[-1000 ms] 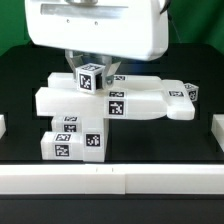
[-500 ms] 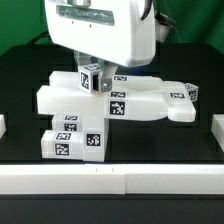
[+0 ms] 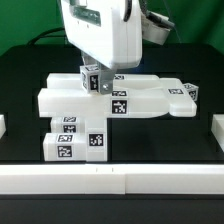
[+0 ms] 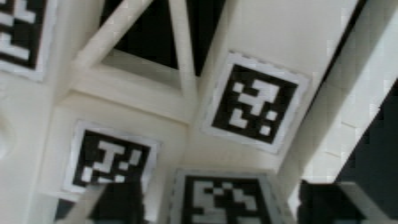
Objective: Assemble chair
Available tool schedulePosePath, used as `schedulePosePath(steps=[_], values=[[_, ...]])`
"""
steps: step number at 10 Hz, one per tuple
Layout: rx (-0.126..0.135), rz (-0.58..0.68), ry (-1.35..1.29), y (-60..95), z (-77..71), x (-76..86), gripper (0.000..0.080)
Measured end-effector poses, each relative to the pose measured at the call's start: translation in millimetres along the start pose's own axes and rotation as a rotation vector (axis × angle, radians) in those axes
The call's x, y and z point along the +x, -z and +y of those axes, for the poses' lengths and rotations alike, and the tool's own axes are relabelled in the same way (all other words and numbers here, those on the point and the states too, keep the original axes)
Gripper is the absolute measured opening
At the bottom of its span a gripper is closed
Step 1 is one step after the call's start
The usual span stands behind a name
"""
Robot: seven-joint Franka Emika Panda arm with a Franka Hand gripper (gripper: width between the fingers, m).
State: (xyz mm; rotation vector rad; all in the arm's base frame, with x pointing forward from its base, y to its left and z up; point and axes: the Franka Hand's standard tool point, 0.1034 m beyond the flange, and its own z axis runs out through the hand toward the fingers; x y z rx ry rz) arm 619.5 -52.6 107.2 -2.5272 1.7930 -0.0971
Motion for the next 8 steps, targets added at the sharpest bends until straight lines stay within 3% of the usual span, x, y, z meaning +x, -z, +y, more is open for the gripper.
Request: schedulePosePath(steps=[1,2,3,4,8], values=[[0.0,0.0,0.034,0.0,0.0,0.0,0.0565],[-0.003,-0.002,0.081,1.2,-1.0,-0.1,0.0565],[0.0,0.0,0.163,1.9,-2.0,0.5,0.063],[-0.001,-0.001,0.236,1.3,-1.5,0.4,0.0644],[-0.004,0.001,0.514,1.2,-1.2,0.8,0.0649]])
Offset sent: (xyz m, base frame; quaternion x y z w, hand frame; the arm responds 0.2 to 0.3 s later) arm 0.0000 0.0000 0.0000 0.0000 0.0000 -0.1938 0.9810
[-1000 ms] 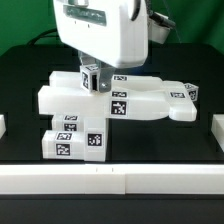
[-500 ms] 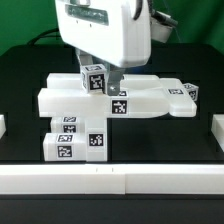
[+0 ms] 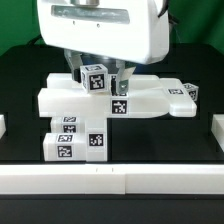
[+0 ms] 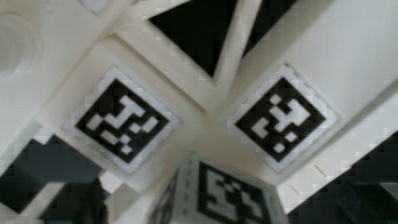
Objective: Assemble chair
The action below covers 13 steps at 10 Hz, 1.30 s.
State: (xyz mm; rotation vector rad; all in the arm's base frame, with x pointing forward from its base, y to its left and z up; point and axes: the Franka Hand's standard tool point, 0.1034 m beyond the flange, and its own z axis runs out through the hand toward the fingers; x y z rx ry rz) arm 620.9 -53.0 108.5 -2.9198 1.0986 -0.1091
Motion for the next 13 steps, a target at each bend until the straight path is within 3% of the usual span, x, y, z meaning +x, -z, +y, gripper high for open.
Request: schedulePosePath(steps=[1,10,13], values=[[-0.012,0.006,0.144,0.1,0.2,0.1,0.0649],[-0.021,0.018,0.81,-1.0,4.4,1.5,0.0649],[-0.026,0.017,0.86,-1.5,5.9,2.4,0.0628]])
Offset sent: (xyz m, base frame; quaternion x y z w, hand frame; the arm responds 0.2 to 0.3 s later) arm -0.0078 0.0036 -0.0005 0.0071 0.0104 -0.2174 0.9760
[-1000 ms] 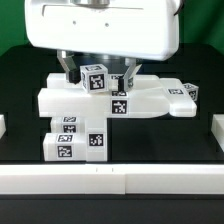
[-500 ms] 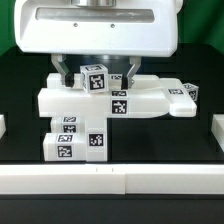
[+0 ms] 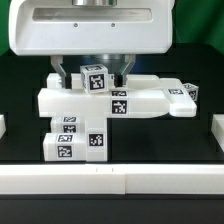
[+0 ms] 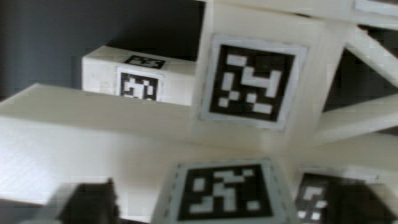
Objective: Assemble chair
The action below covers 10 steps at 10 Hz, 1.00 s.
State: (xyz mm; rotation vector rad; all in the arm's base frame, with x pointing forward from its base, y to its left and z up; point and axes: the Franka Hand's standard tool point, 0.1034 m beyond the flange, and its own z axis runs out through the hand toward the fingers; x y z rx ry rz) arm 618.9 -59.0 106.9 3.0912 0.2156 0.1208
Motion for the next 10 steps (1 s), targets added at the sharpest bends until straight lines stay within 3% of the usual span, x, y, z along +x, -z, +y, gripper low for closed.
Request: schedulePosePath(steps=[1,2,5,10], values=[[0.0,0.0,0.0,-0.2,0.1,-0.1,0.0404],[0.0,-0.001,0.0,-0.3,0.1,-0.2,0.0268],[0.0,-0.001,-0.019,-0.6,0.1,-0.3,0.0268],[0.003,0.0,-0.355,-1.2,1.6,-0.5,0.0269]])
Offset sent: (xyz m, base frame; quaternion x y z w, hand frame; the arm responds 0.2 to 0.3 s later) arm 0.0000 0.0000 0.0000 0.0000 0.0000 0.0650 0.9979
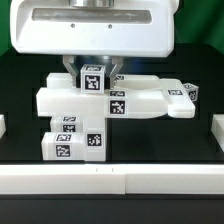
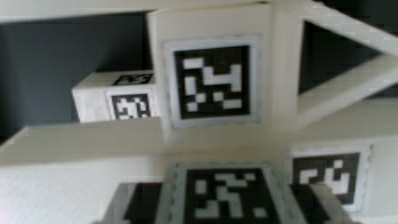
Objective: Assemble chair
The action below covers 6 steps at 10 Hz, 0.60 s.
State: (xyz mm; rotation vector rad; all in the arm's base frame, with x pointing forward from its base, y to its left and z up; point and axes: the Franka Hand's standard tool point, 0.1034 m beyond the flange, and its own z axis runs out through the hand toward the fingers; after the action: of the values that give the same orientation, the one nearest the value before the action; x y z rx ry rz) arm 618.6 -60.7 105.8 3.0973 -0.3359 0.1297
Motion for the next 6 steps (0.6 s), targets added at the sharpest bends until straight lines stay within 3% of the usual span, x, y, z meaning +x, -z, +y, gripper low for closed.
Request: schedulePosePath(steps=[6], values=[[0.015,-0.001,-0.447,-0.2,-0.6,0.4,0.027]])
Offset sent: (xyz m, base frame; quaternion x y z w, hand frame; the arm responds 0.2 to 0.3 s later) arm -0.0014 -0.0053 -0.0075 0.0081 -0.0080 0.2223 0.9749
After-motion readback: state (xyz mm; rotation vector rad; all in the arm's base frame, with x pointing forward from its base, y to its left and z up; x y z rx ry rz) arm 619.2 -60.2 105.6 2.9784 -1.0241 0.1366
